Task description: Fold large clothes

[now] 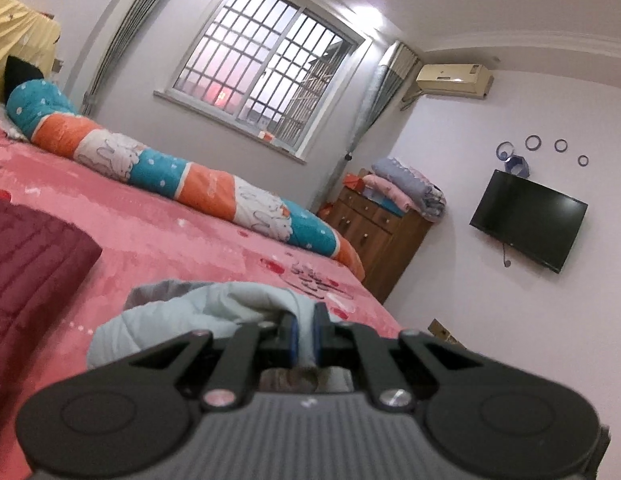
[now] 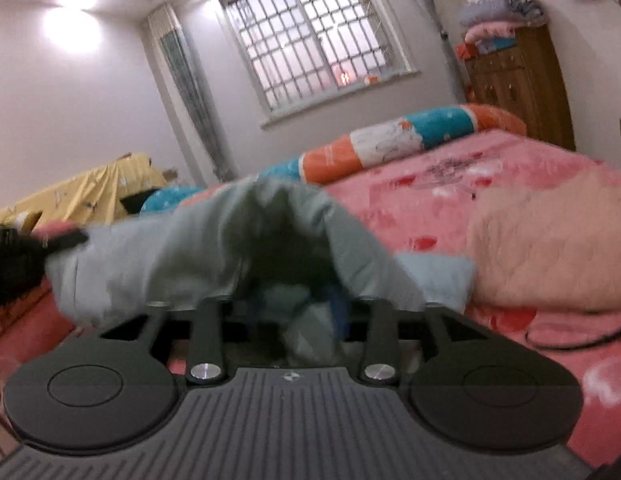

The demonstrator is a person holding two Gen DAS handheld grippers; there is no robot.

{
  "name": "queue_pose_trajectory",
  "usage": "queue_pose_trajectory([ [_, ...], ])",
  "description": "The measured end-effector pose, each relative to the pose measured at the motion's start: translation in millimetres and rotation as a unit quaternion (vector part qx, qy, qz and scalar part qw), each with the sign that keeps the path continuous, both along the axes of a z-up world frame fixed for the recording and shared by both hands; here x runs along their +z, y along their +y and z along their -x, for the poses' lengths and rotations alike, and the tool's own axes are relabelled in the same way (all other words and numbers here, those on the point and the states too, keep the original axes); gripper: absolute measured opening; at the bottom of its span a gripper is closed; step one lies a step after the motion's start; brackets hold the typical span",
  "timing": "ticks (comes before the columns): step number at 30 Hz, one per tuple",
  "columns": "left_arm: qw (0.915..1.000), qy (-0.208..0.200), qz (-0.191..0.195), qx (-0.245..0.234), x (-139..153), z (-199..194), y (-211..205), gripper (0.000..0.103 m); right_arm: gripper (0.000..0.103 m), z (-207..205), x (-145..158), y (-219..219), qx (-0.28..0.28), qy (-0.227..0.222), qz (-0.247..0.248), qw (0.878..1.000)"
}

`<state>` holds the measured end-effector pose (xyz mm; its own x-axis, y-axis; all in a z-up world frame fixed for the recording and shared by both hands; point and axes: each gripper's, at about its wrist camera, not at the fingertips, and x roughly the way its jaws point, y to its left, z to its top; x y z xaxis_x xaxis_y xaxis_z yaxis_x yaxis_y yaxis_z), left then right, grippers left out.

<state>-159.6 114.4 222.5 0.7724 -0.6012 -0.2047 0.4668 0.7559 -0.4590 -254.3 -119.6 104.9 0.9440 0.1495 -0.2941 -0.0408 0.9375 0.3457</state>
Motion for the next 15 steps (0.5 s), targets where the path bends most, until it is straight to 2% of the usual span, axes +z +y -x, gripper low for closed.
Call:
queue_pose_trajectory([
  [2, 1.0, -0.005, 0.003, 0.0, 5.5, 0.6, -0.3, 0.004, 0.071, -4.5, 0.8, 2.3, 0.003, 0.014, 0.002, 1.0],
  [3, 0.9999, -0.008, 0.007, 0.0, 8.7, 1.1, -0.3, 0.004, 0.077, -3.1, -0.2, 2.0, 0.006, 0.025, -0.008, 1.0],
  [4, 0.9999, -0.01, 0.009, 0.0, 9.8, 1.2, 0.2, 0.004, 0.09, -3.9, -3.4, 3.4, 0.004, 0.037, -0.019, 0.999],
  [6, 0.9998, -0.015, 0.013, 0.0, 13.9, 3.3, 1.1, 0.004, 0.099, -3.3, -14.5, 1.5, 0.005, 0.064, -0.051, 0.997],
  [10, 0.9996, -0.022, 0.016, -0.004, 19.1, 8.8, 2.4, 0.003, 0.101, -20.5, -30.6, -5.9, -0.005, 0.101, -0.097, 0.99],
  [15, 0.9996, -0.023, 0.013, -0.013, 15.2, 13.4, 3.8, 0.0, 0.103, -35.5, -42.2, -20.7, -0.058, 0.133, -0.14, 0.98],
])
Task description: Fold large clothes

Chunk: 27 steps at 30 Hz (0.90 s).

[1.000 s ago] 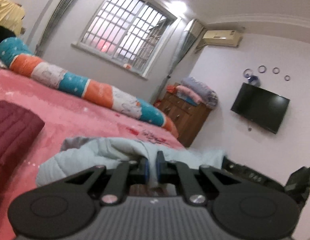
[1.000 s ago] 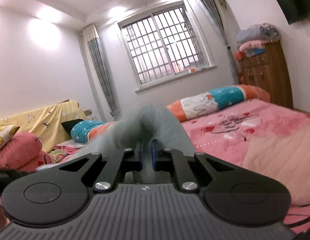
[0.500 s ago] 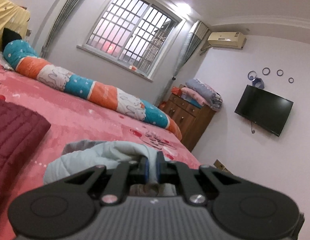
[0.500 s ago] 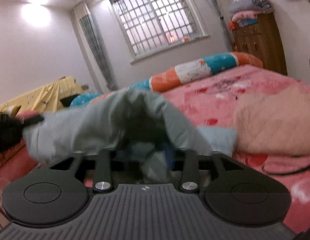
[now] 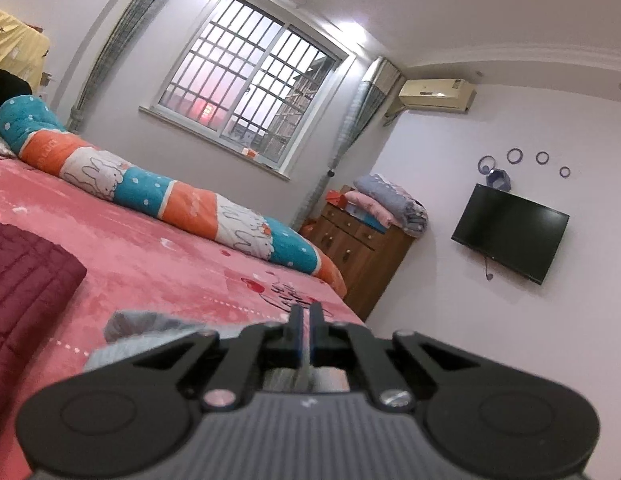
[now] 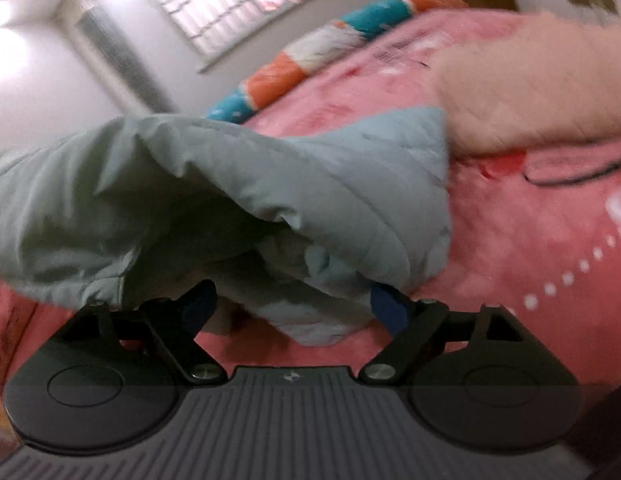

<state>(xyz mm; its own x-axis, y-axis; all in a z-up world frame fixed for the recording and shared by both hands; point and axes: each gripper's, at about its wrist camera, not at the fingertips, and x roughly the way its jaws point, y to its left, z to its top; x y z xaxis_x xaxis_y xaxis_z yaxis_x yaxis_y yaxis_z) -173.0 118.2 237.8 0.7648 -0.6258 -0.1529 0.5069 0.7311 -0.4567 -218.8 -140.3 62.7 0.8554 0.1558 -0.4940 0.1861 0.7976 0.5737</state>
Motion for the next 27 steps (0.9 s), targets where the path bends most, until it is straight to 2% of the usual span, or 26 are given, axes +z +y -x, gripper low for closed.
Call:
queue_pose_trajectory([
  [5, 0.9987, 0.033, -0.038, -0.007, -23.1, -4.3, -0.2, 0.0, 0.103, 8.9, -20.1, -29.0, -0.059, 0.037, -0.081, 0.994],
  [8, 0.9949, 0.053, -0.083, -0.023, -41.5, -3.6, -2.5, 0.0, 0.103, 7.1, -19.8, -44.1, -0.073, 0.036, -0.059, 0.995],
  [10, 0.9903, 0.06, -0.118, -0.042, -52.1, -0.2, -5.6, 0.005, 0.103, 2.9, -22.4, -51.2, -0.065, 0.033, -0.059, 0.996],
  [13, 0.9804, 0.066, -0.171, -0.072, -68.8, 10.8, -16.5, 0.021, 0.103, 8.6, -24.6, -45.3, -0.045, 0.025, -0.068, 0.996],
  [15, 0.9728, 0.054, -0.207, -0.089, -79.2, 20.7, -26.3, 0.039, 0.103, 3.9, -21.9, -43.2, -0.031, 0.012, -0.071, 0.997],
  [16, 0.969, 0.049, -0.222, -0.098, -85.9, 25.0, -31.6, 0.041, 0.103, 5.4, -16.3, -39.7, -0.025, 0.005, -0.072, 0.997],
  [18, 0.9598, 0.04, -0.251, -0.119, -100.5, 32.7, -42.4, 0.042, 0.103, -0.2, -14.5, -39.1, -0.017, -0.008, -0.071, 0.997],
  [22, 0.9325, 0.01, -0.33, -0.146, -128.7, 47.0, -64.6, 0.042, 0.103, -13.0, -16.8, -44.9, -0.012, -0.021, -0.084, 0.996],
  [25, 0.9161, -0.009, -0.381, -0.125, -143.2, 49.3, -74.4, 0.042, 0.103, -19.4, -19.0, -51.5, -0.016, -0.024, -0.096, 0.995],
  [27, 0.9007, -0.036, -0.421, -0.101, -151.7, 50.7, -80.1, 0.042, 0.103, -23.5, -20.5, -53.1, -0.015, -0.029, -0.102, 0.994],
])
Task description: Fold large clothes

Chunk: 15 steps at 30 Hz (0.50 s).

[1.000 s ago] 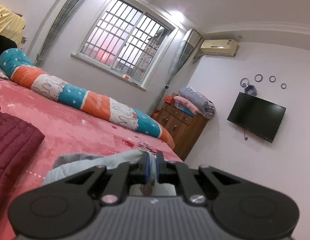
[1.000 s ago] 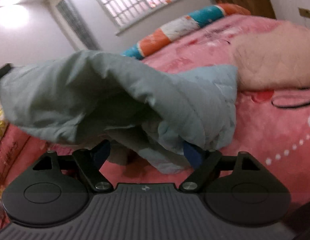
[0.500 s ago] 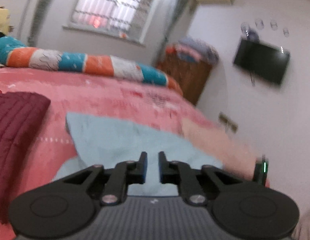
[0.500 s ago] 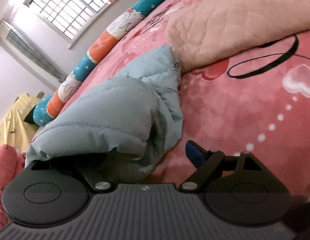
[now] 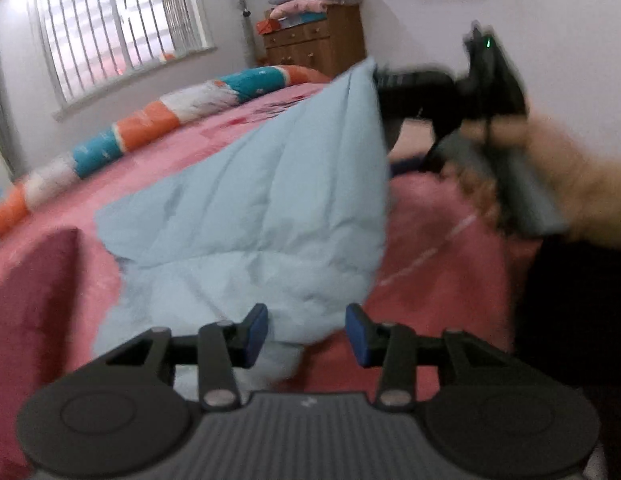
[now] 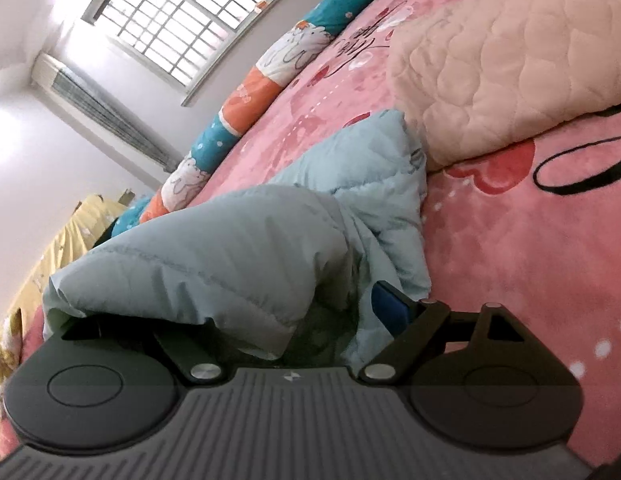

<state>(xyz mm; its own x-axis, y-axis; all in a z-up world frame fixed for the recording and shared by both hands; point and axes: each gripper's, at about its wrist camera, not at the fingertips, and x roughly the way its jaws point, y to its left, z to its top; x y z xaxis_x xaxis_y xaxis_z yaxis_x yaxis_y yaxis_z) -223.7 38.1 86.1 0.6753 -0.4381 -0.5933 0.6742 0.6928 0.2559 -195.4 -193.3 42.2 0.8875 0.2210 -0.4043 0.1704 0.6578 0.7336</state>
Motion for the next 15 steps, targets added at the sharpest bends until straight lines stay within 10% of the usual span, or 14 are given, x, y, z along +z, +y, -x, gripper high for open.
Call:
queue_pose_trajectory([
  [15, 0.9679, -0.143, -0.206, 0.016, -53.8, 4.1, -42.7, 0.067, 0.103, -8.2, 4.9, 9.1, 0.039, -0.035, -0.008, 0.999],
])
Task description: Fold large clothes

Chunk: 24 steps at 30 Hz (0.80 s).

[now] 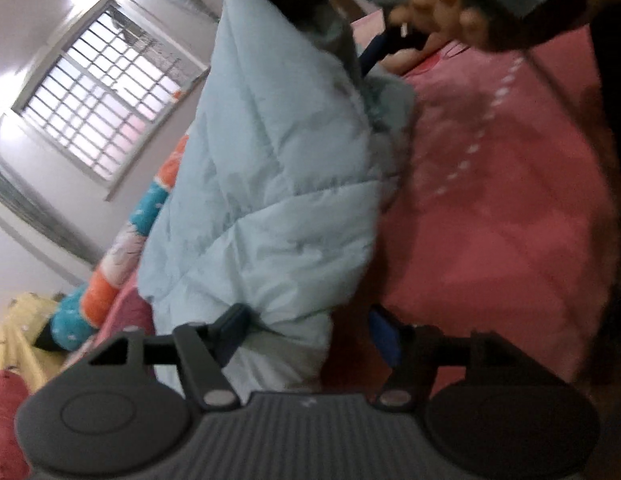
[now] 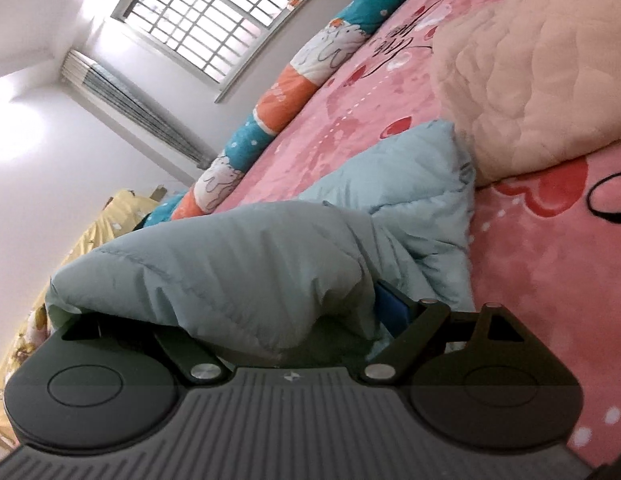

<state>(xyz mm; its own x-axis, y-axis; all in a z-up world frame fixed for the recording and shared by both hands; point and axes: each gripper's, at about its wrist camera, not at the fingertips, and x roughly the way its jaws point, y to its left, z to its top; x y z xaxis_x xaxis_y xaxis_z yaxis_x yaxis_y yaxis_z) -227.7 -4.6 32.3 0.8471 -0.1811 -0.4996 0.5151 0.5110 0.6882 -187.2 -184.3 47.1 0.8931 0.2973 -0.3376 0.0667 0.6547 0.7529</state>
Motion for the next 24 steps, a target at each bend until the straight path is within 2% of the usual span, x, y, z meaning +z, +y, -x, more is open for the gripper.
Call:
queue_pose_trajectory([
  [2, 0.9999, -0.007, 0.003, 0.012, 1.0, -11.2, -4.1, 0.067, 0.103, 0.4, 1.6, 0.5, 0.004, -0.005, 0.002, 1.0],
  [3, 0.9998, -0.006, 0.008, 0.019, 2.3, -16.9, -7.0, 0.062, 0.103, 0.3, 2.0, 0.5, 0.006, -0.007, 0.004, 1.0],
  [4, 0.9994, -0.001, 0.016, 0.03, 5.0, -26.1, -7.2, 0.056, 0.103, 0.8, 3.3, 2.1, 0.007, -0.008, 0.007, 1.0],
  [5, 0.9984, 0.008, 0.034, 0.045, 10.2, -35.8, -6.4, 0.04, 0.103, 1.2, 4.1, 2.9, 0.009, -0.009, 0.01, 1.0],
  [6, 0.9959, 0.023, 0.061, 0.063, 18.1, -46.0, -4.0, 0.025, 0.103, 1.7, 4.9, 3.4, 0.011, -0.01, 0.015, 1.0],
  [8, 0.9856, 0.058, 0.127, 0.096, 37.6, -67.5, 2.9, 0.014, 0.103, 2.9, 6.5, 4.4, 0.015, -0.012, 0.025, 0.999],
  [9, 0.9749, 0.076, 0.174, 0.117, 52.2, -78.5, 10.9, 0.01, 0.103, 3.1, 7.6, 4.6, 0.018, -0.013, 0.033, 0.999],
  [11, 0.9492, 0.101, 0.258, 0.15, 81.1, -100.3, 25.5, 0.007, 0.103, 4.8, 11.2, 7.2, 0.018, -0.015, 0.049, 0.999],
  [13, 0.9286, 0.101, 0.315, 0.168, 107.4, -119.6, 38.8, 0.005, 0.103, 5.8, 11.4, 5.2, 0.017, -0.017, 0.052, 0.998],
  [17, 0.8942, 0.094, 0.394, 0.19, 157.6, -164.2, 56.8, 0.003, 0.103, 4.8, 9.1, 3.2, 0.022, -0.014, 0.041, 0.999],
  [18, 0.8877, 0.089, 0.409, 0.193, 167.8, -173.8, 60.5, 0.003, 0.103, 4.4, 8.4, 3.3, 0.025, -0.012, 0.04, 0.999],
  [19, 0.8851, 0.08, 0.416, 0.193, 178.7, -182.6, 61.3, 0.003, 0.103, 3.9, 7.1, 3.9, 0.027, -0.007, 0.04, 0.999],
  [21, 0.8894, 0.058, 0.411, 0.191, 192.7, -198.1, 57.5, 0.003, 0.103, 1.9, 2.2, 5.9, 0.034, 0.007, 0.038, 0.999],
  [24, 0.8857, 0.066, 0.417, 0.192, 192.5, -220.3, 46.6, 0.003, 0.103, -3.9, -4.7, 16.6, 0.057, 0.032, 0.043, 0.997],
])
